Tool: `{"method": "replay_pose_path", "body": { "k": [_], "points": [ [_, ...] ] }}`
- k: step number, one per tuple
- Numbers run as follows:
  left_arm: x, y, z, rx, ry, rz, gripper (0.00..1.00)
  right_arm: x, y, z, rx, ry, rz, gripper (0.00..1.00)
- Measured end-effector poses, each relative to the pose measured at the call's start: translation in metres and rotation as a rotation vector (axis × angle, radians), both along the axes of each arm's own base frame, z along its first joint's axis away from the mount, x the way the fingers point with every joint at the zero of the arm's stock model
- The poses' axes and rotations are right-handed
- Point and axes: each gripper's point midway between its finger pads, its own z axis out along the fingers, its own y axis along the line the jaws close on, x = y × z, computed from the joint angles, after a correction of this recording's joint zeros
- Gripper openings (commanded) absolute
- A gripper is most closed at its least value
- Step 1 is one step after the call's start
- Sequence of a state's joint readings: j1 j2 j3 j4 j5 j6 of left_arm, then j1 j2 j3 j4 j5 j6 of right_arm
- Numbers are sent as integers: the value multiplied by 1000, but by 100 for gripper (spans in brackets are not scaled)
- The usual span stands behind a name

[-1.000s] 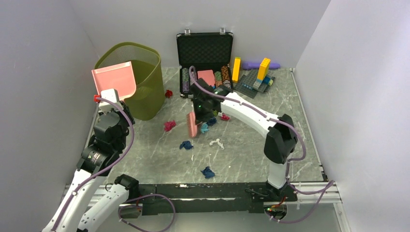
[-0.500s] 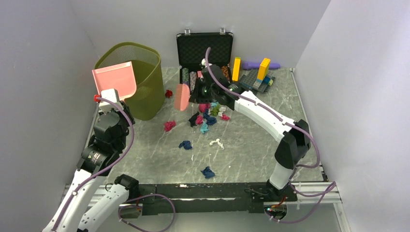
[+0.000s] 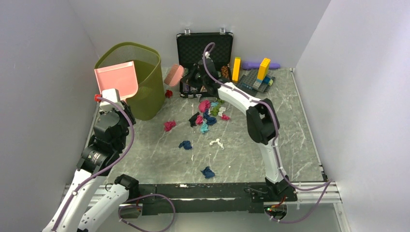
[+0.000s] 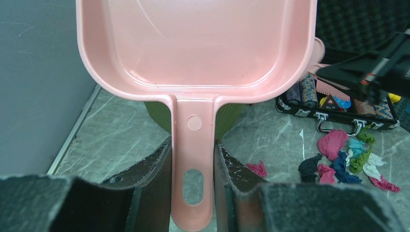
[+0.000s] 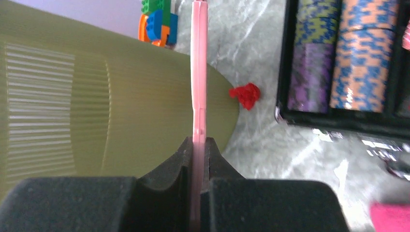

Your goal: Sweep away the paper scraps from the table

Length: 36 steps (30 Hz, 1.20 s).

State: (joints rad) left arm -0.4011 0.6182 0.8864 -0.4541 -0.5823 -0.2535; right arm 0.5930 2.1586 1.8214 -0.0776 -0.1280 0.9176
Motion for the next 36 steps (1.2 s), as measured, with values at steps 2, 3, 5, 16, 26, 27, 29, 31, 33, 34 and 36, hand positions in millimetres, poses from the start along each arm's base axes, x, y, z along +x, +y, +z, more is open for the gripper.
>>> {"method": "replay_pose_path", "body": {
  "k": [2, 3, 5, 16, 26, 27, 29, 31, 33, 34, 36],
  "points": [
    [0, -1, 0, -1, 0, -4, 0, 12, 13, -8, 32, 6, 0, 0],
    [1, -1, 0, -1, 2, -6, 0, 18, 20, -13, 49, 9, -2, 0],
    [1, -2, -1, 0, 4, -8, 0, 23, 28, -23, 64, 25, -6, 0],
    [4, -7, -5, 1, 20, -35, 0, -18, 20, -109, -58, 224, -34, 0],
    [4, -11, -5, -3, 22, -55, 0, -103, -79, -29, -270, 173, -139, 0],
    [4, -11, -5, -3, 22, -56, 0, -107, -88, -16, -285, 146, -145, 0],
    [4, -11, -5, -5, 19, -57, 0, -115, -101, 7, -296, 96, -140, 0],
    [4, -11, -5, -5, 18, -57, 0, -122, -107, 30, -291, 38, -105, 0],
    [4, -11, -4, -5, 17, -57, 0, -128, -102, 41, -280, 9, -40, 0],
    [4, -11, -5, -5, 18, -57, 0, -133, -95, 43, -273, 2, 7, 0],
    [4, -11, -5, -5, 18, -58, 0, -140, -79, 40, -270, 4, 100, 0]
  ]
}}
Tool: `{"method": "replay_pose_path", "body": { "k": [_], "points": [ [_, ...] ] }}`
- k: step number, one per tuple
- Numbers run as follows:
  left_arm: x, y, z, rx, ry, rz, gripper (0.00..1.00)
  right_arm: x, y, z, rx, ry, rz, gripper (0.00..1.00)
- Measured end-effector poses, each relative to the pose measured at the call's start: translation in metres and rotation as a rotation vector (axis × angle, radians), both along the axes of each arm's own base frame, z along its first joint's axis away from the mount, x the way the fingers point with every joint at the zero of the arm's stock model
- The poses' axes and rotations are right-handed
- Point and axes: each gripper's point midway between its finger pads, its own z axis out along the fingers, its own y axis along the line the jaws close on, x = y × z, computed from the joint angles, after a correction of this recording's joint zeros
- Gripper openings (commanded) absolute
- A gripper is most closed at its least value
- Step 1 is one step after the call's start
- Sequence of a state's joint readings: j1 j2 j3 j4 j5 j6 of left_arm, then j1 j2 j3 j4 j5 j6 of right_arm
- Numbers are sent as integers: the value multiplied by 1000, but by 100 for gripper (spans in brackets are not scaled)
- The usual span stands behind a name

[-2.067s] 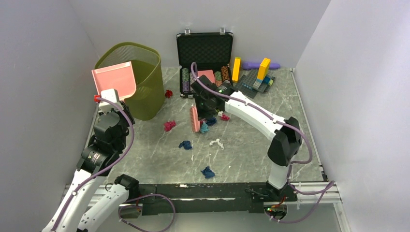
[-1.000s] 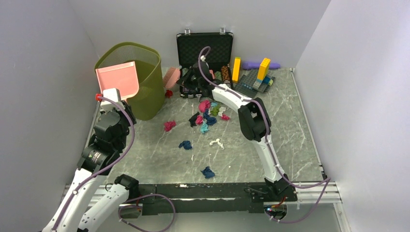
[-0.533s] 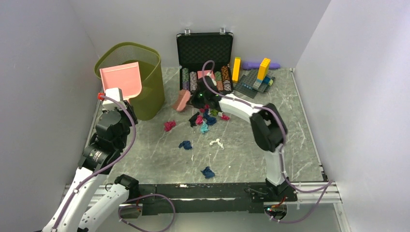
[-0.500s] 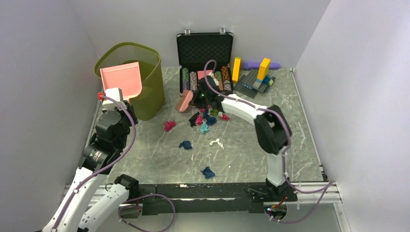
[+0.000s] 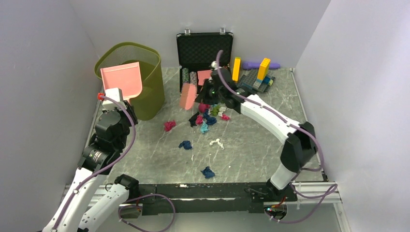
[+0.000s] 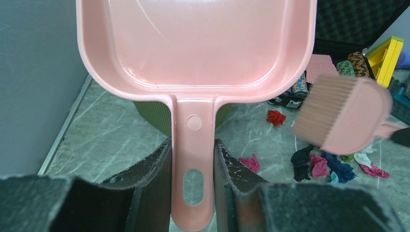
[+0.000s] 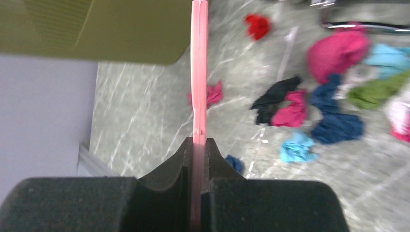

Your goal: Sweep away the paper scraps from the table

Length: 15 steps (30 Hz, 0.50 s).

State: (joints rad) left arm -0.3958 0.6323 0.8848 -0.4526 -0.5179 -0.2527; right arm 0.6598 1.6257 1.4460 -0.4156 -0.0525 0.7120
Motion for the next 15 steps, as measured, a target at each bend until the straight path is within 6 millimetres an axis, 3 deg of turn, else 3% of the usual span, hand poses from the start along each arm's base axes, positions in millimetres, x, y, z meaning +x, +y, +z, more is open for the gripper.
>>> {"method": "replay_pose_path", "body": {
  "k": [3, 9, 12, 15],
  "points": [
    [0, 0, 0, 0, 0, -2, 0, -14, 44, -16, -10, 32, 167, 0],
    [1, 1, -1, 4, 5, 2, 0, -63, 137, -63, -38, 130, 469, 0],
    [1, 1, -2, 5, 7, 2, 0, -79, 153, -92, -92, 200, 515, 0],
    [1, 1, -2, 5, 7, 4, 0, -75, 139, -124, -191, 275, 467, 0]
  ]
}}
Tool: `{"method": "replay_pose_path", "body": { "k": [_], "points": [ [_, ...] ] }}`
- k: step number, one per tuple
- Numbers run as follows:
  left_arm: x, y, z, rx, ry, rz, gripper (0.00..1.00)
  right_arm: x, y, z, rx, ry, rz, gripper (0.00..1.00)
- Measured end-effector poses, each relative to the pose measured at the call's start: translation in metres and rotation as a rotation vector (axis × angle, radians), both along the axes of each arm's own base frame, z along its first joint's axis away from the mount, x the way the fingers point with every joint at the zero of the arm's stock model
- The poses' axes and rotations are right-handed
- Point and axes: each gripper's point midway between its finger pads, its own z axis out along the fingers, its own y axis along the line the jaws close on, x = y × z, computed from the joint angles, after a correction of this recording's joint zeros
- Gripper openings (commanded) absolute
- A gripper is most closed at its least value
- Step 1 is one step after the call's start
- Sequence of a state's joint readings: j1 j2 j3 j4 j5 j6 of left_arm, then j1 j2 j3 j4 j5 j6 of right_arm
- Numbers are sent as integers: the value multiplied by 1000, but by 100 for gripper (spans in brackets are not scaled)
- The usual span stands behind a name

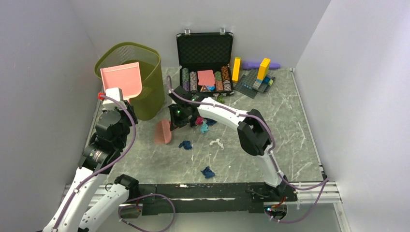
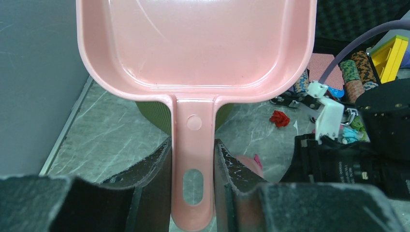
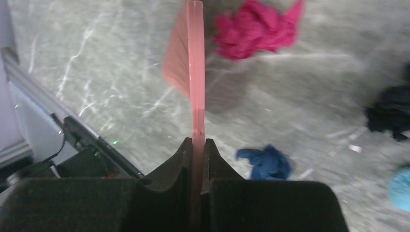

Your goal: Sweep away the paper scraps from the table

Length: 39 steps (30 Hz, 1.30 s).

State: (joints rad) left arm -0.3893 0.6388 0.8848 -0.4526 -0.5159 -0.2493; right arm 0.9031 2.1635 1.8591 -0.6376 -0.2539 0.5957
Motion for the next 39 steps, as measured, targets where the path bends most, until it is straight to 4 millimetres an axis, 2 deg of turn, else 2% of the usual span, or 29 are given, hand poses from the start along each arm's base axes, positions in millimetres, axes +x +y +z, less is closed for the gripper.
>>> {"method": "replay_pose_path", "body": {
  "k": [2, 5, 8, 11, 13, 16, 18, 20, 22, 27, 31, 33, 35, 39],
  "points": [
    [0, 0, 0, 0, 0, 0, 0, 9, -16, -9, -51, 19, -44, 0],
    [0, 0, 0, 0, 0, 0, 0, 31, -42, -5, -102, -2, -123, 0],
    [0, -1, 0, -1, 0, -3, 0, 51, -73, 12, -168, -78, -198, 0],
    [0, -1, 0, -1, 0, -5, 0, 61, -104, 43, -223, -176, -242, 0],
    [0, -1, 0, -1, 1, -7, 0, 58, -115, 69, -218, -229, -224, 0],
    [0, -2, 0, -2, 0, -13, 0, 37, -115, 108, -132, -266, -115, 0],
    [0, -3, 0, -3, 1, -18, 0, 18, -109, 127, -67, -274, -17, 0],
    [0, -4, 0, -4, 1, -21, 0, -5, -102, 134, -16, -264, 92, 0],
    [0, -3, 0, -4, 1, -21, 0, -29, -96, 129, 8, -229, 192, 0],
    [0, -4, 0, -4, 1, -22, 0, -89, -88, 88, -13, -68, 394, 0],
    [0, -4, 0, -3, 2, -24, 0, -119, -79, 54, -95, 18, 500, 0],
    [0, -4, 0, -4, 2, -27, 0, -128, -76, 36, -161, 50, 528, 0],
    [0, -4, 0, -3, 2, -28, 0, -128, -78, 18, -260, 65, 528, 0],
    [0, -4, 0, -2, 2, -28, 0, -101, -90, 2, -430, 55, 445, 0]
  ]
}}
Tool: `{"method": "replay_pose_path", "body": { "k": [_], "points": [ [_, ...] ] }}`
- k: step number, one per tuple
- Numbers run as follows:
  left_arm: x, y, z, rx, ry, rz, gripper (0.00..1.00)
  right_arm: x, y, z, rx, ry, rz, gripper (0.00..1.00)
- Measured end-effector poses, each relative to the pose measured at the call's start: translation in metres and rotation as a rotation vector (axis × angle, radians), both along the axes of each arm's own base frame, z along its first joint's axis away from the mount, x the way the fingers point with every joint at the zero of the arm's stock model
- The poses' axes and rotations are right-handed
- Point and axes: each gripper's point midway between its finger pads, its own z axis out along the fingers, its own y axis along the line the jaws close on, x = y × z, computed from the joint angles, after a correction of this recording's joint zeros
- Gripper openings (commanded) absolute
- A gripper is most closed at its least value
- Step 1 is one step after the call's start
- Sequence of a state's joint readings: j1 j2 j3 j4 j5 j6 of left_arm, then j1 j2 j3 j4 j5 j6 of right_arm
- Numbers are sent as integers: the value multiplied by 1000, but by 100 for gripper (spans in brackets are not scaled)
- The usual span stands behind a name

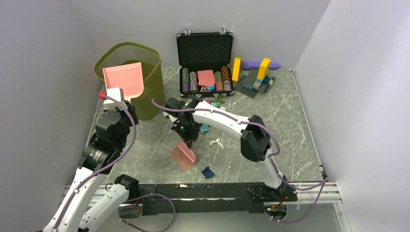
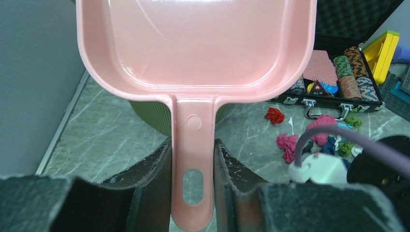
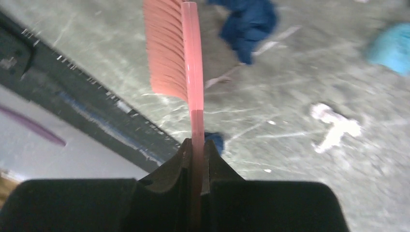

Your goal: Sweep away the paper scraps from the table

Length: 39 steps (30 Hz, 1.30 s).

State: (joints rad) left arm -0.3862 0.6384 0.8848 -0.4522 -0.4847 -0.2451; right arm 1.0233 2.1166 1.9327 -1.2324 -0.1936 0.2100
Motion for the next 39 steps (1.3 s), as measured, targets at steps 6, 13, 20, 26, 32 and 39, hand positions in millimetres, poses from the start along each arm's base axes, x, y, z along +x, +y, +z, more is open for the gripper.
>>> {"method": "replay_pose_path", "body": {
  "k": [6, 13, 20, 26, 32, 39],
  "points": [
    [0, 0, 0, 0, -1, -1, 0, 71, -32, 28, -97, -223, -217, 0],
    [0, 0, 0, -1, -2, -2, 0, 127, -81, 80, -140, -506, -390, 0],
    [-2, 0, 2, -4, -8, -4, 0, 74, -77, 108, 81, -419, -291, 0],
    [-2, -2, 3, -8, -11, -15, 0, -16, -59, 90, 246, -163, -84, 0],
    [-2, -2, 3, -9, -10, -19, 0, -88, -61, 68, 287, 35, 56, 0],
    [-2, -3, 2, -10, -9, -25, 0, -112, -79, 55, 216, 70, 76, 0]
  ]
}}
